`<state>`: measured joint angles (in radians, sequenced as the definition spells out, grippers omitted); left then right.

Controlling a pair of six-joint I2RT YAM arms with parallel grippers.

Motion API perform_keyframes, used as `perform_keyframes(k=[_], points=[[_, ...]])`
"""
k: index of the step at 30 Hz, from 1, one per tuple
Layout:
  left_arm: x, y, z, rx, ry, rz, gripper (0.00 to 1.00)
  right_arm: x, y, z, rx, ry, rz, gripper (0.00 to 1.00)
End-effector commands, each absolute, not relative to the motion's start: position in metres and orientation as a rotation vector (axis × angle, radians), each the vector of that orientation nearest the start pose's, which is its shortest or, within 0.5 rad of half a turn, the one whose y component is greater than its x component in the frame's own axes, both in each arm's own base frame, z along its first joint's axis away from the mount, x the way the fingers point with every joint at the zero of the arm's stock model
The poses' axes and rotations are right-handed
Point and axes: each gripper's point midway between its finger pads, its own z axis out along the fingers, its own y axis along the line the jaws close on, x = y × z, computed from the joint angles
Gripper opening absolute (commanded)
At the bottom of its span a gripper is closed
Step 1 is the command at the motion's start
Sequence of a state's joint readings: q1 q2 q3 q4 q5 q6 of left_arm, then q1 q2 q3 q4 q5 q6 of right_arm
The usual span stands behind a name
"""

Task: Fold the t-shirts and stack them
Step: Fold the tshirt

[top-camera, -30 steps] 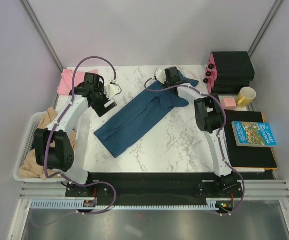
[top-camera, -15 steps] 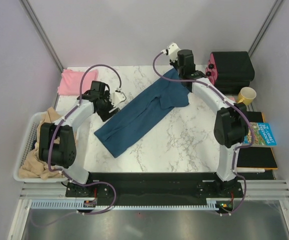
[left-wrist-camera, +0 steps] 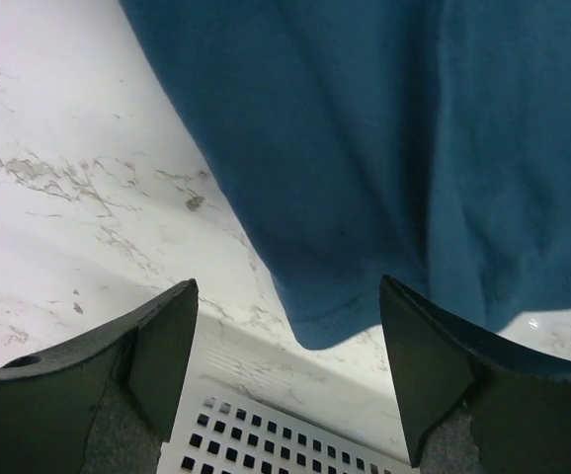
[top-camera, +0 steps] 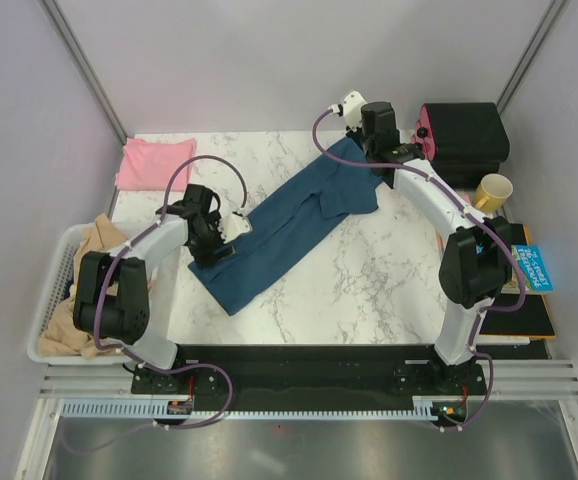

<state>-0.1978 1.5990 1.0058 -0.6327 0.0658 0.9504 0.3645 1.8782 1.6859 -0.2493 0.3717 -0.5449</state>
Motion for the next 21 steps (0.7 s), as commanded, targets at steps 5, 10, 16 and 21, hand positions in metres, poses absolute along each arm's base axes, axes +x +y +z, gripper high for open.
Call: perform_keyframes(k=[5, 10, 16, 21], points=[[0.285, -0.052, 0.051, 1.634, 2.31, -0.066, 0.82, 0.537, 0.119, 0.277, -0.621, 1.854, -0.456, 0.38], [0.279, -0.059, 0.039, 1.606, 2.341, -0.137, 0.82, 0.538, 0.124, 0.277, -0.626, 1.858, -0.432, 0.38], [0.271, -0.074, 0.026, 1.582, 2.371, -0.238, 0.87, 0.533, 0.131, 0.27, -0.657, 1.874, -0.4, 0.37], [0.268, -0.082, 0.03, 1.594, 2.341, -0.239, 0.92, 0.511, 0.15, 0.24, -0.818, 1.932, -0.304, 0.38]])
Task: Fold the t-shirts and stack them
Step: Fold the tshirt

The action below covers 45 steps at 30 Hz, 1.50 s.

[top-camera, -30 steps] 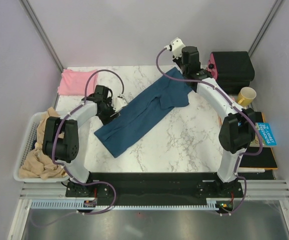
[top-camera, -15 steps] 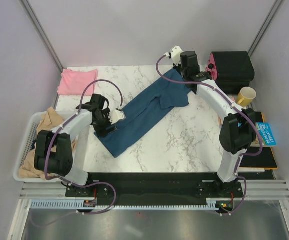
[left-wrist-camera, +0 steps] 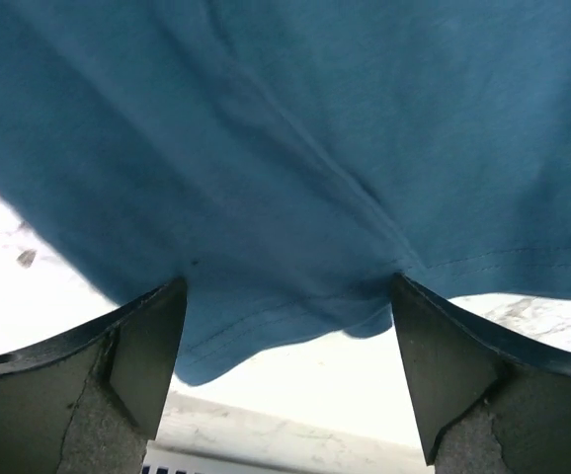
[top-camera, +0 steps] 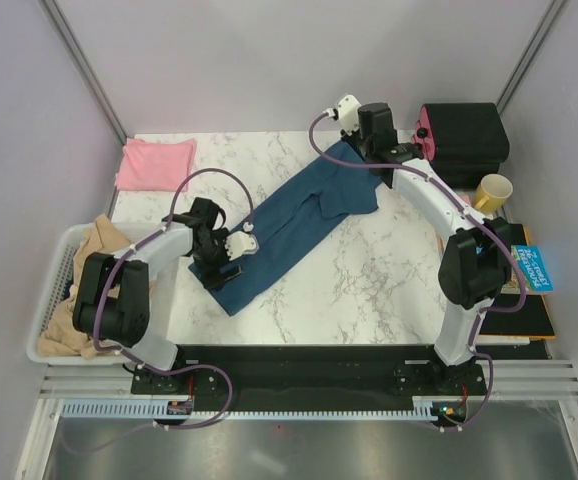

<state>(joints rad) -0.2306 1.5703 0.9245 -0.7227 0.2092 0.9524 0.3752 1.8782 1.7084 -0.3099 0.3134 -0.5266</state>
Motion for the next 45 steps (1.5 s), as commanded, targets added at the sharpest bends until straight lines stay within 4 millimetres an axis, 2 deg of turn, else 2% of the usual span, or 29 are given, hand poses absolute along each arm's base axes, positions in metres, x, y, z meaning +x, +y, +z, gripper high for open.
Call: perform_keyframes(k=[1, 4, 5, 6, 8, 9, 10, 11, 12, 13, 14, 15, 16, 17, 19, 20, 22, 23, 25, 26, 27, 32, 34, 37, 45], points=[[0.269, -0.082, 0.034, 1.587, 2.331, -0.229, 0.95, 0.505, 0.156, 0.231, -0.873, 1.948, -0.27, 0.38], [0.278, -0.082, 0.058, 1.53, 2.285, -0.169, 1.0, 0.48, 0.166, 0.196, -1.02, 2.013, -0.189, 0.38], [0.283, -0.083, 0.076, 1.49, 2.237, -0.142, 1.0, 0.473, 0.167, 0.189, -1.05, 2.027, -0.174, 0.37], [0.284, -0.085, 0.086, 1.472, 2.215, -0.136, 1.0, 0.462, 0.165, 0.177, -1.084, 2.052, -0.157, 0.37], [0.287, -0.086, 0.107, 1.425, 2.169, -0.111, 1.0, 0.447, 0.17, 0.165, -1.165, 2.053, -0.113, 0.36], [0.289, -0.085, 0.126, 1.4, 2.122, -0.076, 1.0, 0.433, 0.168, 0.155, -1.204, 2.072, -0.099, 0.37], [0.291, -0.084, 0.135, 1.379, 2.107, -0.051, 1.0, 0.423, 0.172, 0.151, -1.291, 2.052, -0.072, 0.36], [0.292, -0.081, 0.142, 1.363, 2.097, -0.025, 1.0, 0.407, 0.185, 0.145, -1.373, 2.03, -0.016, 0.35], [0.295, -0.075, 0.155, 1.33, 2.08, 0.037, 1.0, 0.385, 0.185, 0.135, -1.459, 2.041, 0.009, 0.34], [0.298, -0.071, 0.161, 1.295, 2.077, 0.067, 1.0, 0.374, 0.191, 0.13, -1.531, 2.014, 0.02, 0.33], [0.302, -0.067, 0.167, 1.26, 2.07, 0.101, 1.0, 0.357, 0.205, 0.126, -1.643, 1.95, 0.035, 0.33], [0.308, -0.055, 0.175, 1.204, 2.074, 0.179, 1.0, 0.338, 0.205, 0.117, -1.719, 1.933, 0.043, 0.32], [0.314, -0.052, 0.181, 1.154, 2.072, 0.207, 1.0, 0.328, 0.21, 0.113, -1.772, 1.903, 0.045, 0.32], [0.32, -0.044, 0.188, 1.104, 2.076, 0.257, 1.0, 0.313, 0.223, 0.109, -1.858, 1.84, 0.059, 0.32], [0.33, -0.034, 0.191, 1.006, 2.119, 0.302, 1.0, 0.297, 0.232, 0.098, -1.932, 1.806, 0.085, 0.32], [0.336, -0.028, 0.198, 0.96, 2.129, 0.338, 1.0, 0.287, 0.243, 0.094, -1.983, 1.767, 0.11, 0.33], [0.344, -0.022, 0.197, 0.882, 2.175, 0.358, 1.0, 0.277, 0.255, 0.085, -2.038, 1.728, 0.136, 0.32], [0.348, -0.019, 0.204, 0.852, 2.173, 0.38, 1.0, 0.268, 0.265, 0.082, -2.075, 1.689, 0.148, 0.33], [0.352, -0.017, 0.208, 0.82, 2.178, 0.388, 1.0, 0.266, 0.278, 0.071, -2.106, 1.638, 0.129, 0.33], [0.354, -0.016, 0.214, 0.811, 2.167, 0.395, 1.0, 0.259, 0.287, 0.062, -2.148, 1.613, 0.139, 0.33], [0.355, -0.016, 0.217, 0.812, 2.164, 0.396, 1.0, 0.263, 0.294, 0.059, -2.142, 1.585, 0.109, 0.33], [0.36, -0.014, 0.24, 0.812, 2.124, 0.432, 1.0, 0.255, 0.327, 0.036, -2.2, 1.497, 0.103, 0.32], [0.361, -0.012, 0.245, 0.81, 2.112, 0.444, 1.0, 0.255, 0.339, 0.035, -2.198, 1.447, 0.087, 0.31], [0.364, -0.011, 0.256, 0.803, 2.09, 0.459, 1.0, 0.253, 0.35, 0.028, -2.209, 1.397, 0.069, 0.3], [0.372, -0.013, 0.277, 0.796, 2.042, 0.464, 1.0, 0.263, 0.359, 0.0, -2.188, 1.364, 0.01, 0.27]])
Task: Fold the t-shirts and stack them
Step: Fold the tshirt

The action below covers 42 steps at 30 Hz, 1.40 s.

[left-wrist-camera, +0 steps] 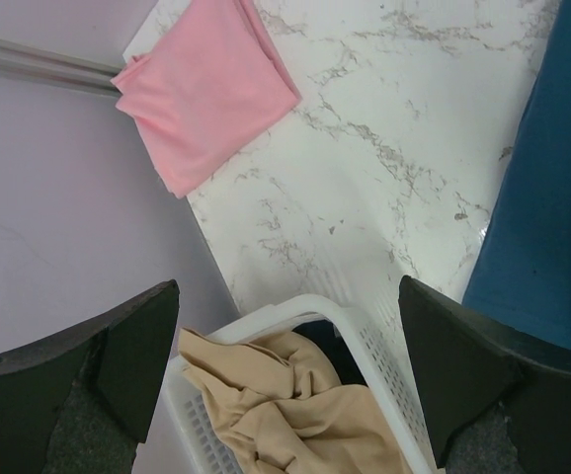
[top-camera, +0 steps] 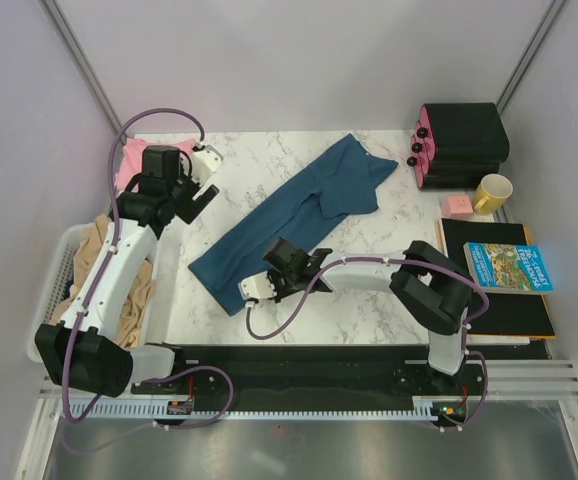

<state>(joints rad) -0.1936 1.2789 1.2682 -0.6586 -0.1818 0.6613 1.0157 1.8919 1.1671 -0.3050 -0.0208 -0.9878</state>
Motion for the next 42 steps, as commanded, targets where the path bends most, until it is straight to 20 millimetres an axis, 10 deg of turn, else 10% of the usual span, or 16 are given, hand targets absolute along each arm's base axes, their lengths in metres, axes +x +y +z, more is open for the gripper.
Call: perform_keyframes(k=[1, 13, 31, 35, 42], points=[[0.374, -0.014, 0.276, 0.797, 2.043, 0.464, 1.0, 0.263, 0.36, -0.002, -2.191, 1.363, 0.01, 0.27], [0.387, -0.013, 0.294, 0.826, 1.98, 0.507, 1.0, 0.25, 0.35, -0.021, -2.285, 1.388, 0.043, 0.0], [0.424, -0.027, 0.31, 0.864, 1.915, 0.47, 1.0, 0.169, 0.235, 0.007, -2.356, 1.521, 0.112, 0.0], [0.425, -0.027, 0.307, 0.844, 1.928, 0.459, 1.0, 0.186, 0.249, 0.01, -2.3, 1.467, 0.061, 0.4], [0.41, -0.018, 0.285, 0.801, 1.997, 0.479, 1.0, 0.213, 0.282, -0.006, -2.317, 1.31, -0.011, 0.49]])
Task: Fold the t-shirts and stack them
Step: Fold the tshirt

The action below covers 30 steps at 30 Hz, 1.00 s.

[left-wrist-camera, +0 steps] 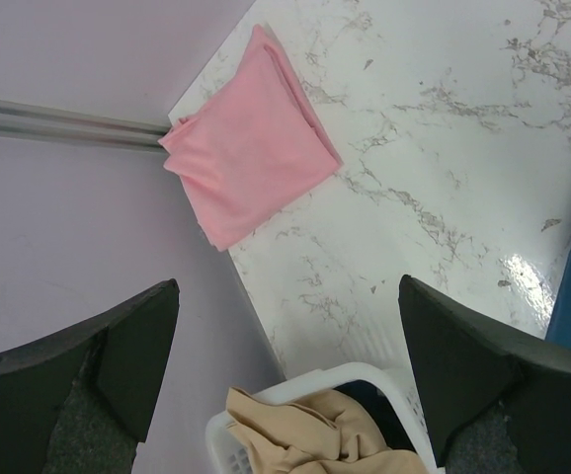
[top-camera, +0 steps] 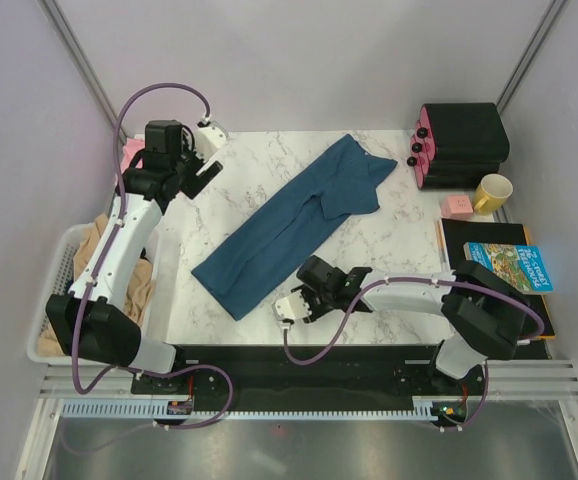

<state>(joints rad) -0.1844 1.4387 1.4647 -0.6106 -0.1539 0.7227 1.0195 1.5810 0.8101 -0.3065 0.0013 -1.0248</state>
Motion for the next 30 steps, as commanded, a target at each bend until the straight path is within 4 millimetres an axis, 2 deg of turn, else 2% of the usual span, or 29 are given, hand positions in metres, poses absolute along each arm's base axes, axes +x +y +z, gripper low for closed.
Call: perform_keyframes(k=[1, 6, 11, 12, 15, 16, 18, 19, 23, 25, 26, 28, 29, 30], points=[[0.408, -0.017, 0.284, 0.797, 1.998, 0.478, 1.0, 0.22, 0.288, -0.01, -2.323, 1.273, -0.049, 0.49], [0.397, -0.012, 0.277, 0.79, 2.009, 0.497, 1.0, 0.238, 0.314, -0.018, -2.346, 1.197, -0.068, 0.49], [0.395, -0.008, 0.276, 0.787, 1.997, 0.521, 1.0, 0.245, 0.33, -0.023, -2.377, 1.141, -0.067, 0.47], [0.395, -0.009, 0.276, 0.79, 1.996, 0.521, 1.0, 0.242, 0.333, -0.029, -2.398, 1.132, -0.033, 0.47], [0.396, -0.009, 0.278, 0.785, 1.988, 0.526, 1.0, 0.244, 0.339, -0.034, -2.42, 1.104, -0.038, 0.43], [0.397, -0.009, 0.279, 0.783, 1.982, 0.528, 1.0, 0.244, 0.339, -0.035, -2.424, 1.105, -0.035, 0.36], [0.398, -0.009, 0.279, 0.787, 1.981, 0.528, 1.0, 0.242, 0.337, -0.04, -2.447, 1.113, -0.02, 0.21], [0.399, -0.009, 0.28, 0.79, 1.976, 0.531, 1.0, 0.241, 0.337, -0.041, -2.455, 1.116, -0.015, 0.0], [0.403, -0.009, 0.283, 0.799, 1.961, 0.544, 1.0, 0.234, 0.328, -0.041, -2.48, 1.146, 0.01, 0.0], [0.405, -0.009, 0.283, 0.812, 1.957, 0.551, 1.0, 0.225, 0.32, -0.035, -2.487, 1.169, 0.043, 0.0], [0.407, -0.009, 0.285, 0.814, 1.953, 0.551, 1.0, 0.222, 0.319, -0.025, -2.472, 1.17, 0.056, 0.0], [0.409, -0.011, 0.286, 0.823, 1.946, 0.548, 1.0, 0.207, 0.305, -0.023, -2.496, 1.208, 0.11, 0.0], [0.41, -0.011, 0.288, 0.823, 1.942, 0.545, 1.0, 0.204, 0.304, -0.011, -2.475, 1.199, 0.119, 0.0], [0.412, -0.013, 0.287, 0.828, 1.941, 0.537, 1.0, 0.196, 0.291, -0.014, -2.495, 1.221, 0.131, 0.0]])
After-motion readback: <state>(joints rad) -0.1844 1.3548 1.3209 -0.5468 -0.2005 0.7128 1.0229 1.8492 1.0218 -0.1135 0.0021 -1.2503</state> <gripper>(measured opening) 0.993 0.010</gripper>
